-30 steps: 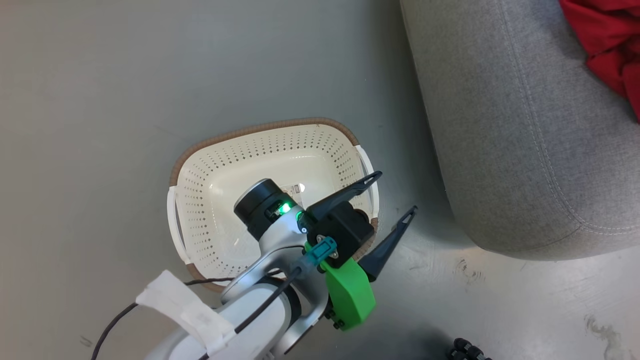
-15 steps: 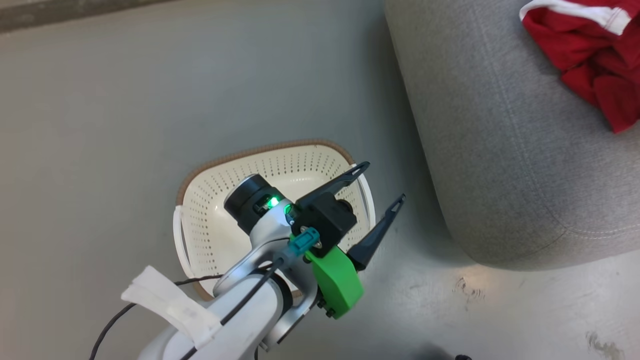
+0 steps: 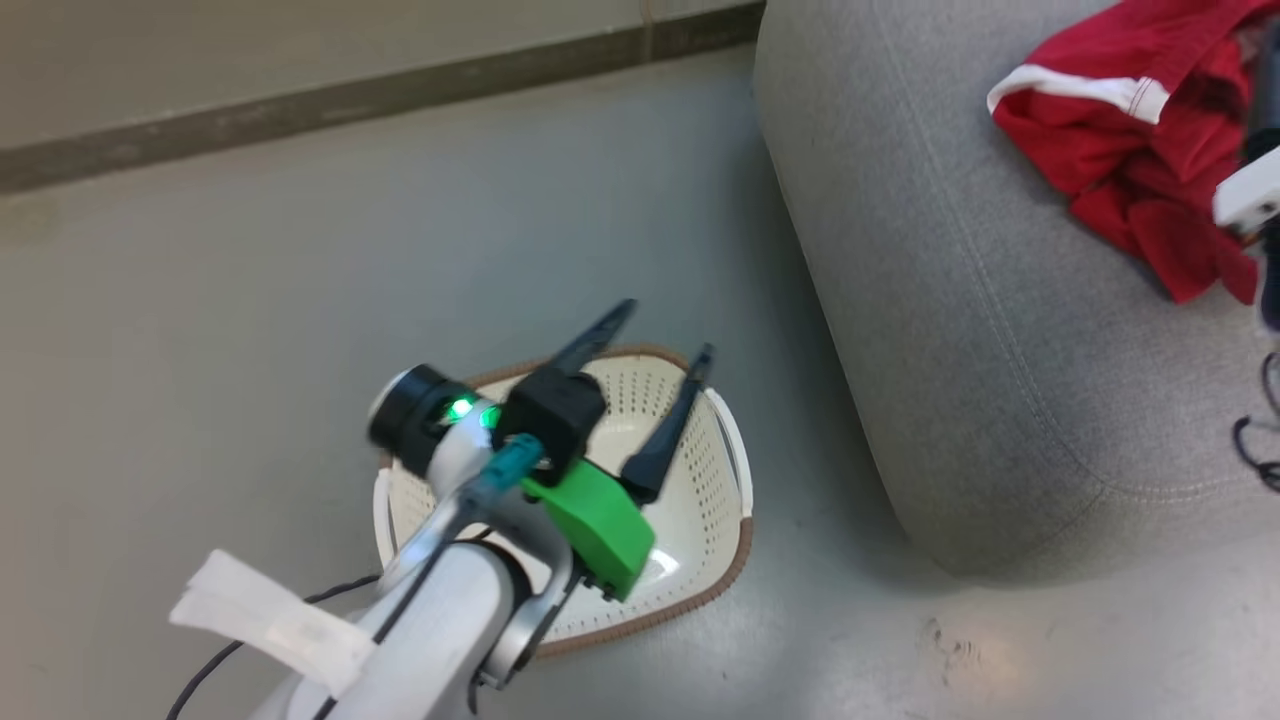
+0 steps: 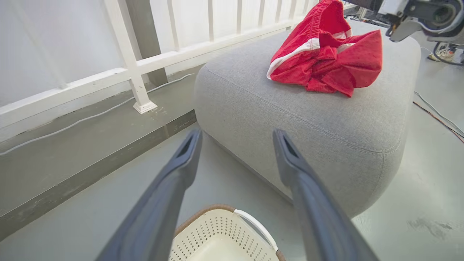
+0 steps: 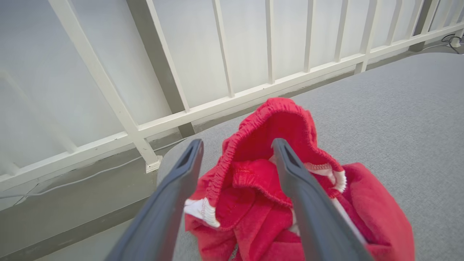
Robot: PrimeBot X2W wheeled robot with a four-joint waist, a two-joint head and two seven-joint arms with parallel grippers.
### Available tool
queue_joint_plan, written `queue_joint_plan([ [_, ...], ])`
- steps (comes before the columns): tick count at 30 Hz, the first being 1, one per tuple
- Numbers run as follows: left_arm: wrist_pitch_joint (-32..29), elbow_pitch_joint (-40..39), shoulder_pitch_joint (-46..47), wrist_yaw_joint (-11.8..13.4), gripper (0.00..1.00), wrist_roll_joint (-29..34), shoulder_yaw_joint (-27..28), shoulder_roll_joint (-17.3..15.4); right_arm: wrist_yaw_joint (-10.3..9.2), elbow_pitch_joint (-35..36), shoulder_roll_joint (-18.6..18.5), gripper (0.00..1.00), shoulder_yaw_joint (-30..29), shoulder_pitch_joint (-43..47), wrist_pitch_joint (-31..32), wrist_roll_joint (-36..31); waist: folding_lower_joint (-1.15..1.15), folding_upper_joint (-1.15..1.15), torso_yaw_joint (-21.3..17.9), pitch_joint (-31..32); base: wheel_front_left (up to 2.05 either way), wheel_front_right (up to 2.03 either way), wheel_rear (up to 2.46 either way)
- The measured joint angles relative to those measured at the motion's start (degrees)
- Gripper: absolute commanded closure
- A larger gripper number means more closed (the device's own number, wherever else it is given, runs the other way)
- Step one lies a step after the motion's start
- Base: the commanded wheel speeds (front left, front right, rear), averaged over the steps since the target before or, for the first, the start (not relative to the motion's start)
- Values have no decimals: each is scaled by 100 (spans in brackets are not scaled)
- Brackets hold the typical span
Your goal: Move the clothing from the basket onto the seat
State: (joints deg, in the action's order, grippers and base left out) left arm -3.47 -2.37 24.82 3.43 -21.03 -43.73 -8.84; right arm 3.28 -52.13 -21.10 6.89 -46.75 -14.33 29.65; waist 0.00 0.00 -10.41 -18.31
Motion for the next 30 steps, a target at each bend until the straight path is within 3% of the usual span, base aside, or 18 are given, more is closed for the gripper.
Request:
queue_joint_plan([
  [11, 310, 183, -550, 266, 0, -223, 731, -143, 151, 909, 410, 0, 249, 708, -1, -270, 0, 0, 161, 599, 0, 0, 0],
  [30, 554, 350, -1525, 366, 0, -290, 1909, -272, 174, 1990, 1069, 0, 680, 2316, -1, -611, 0, 0, 458, 1423, 0, 0, 0],
])
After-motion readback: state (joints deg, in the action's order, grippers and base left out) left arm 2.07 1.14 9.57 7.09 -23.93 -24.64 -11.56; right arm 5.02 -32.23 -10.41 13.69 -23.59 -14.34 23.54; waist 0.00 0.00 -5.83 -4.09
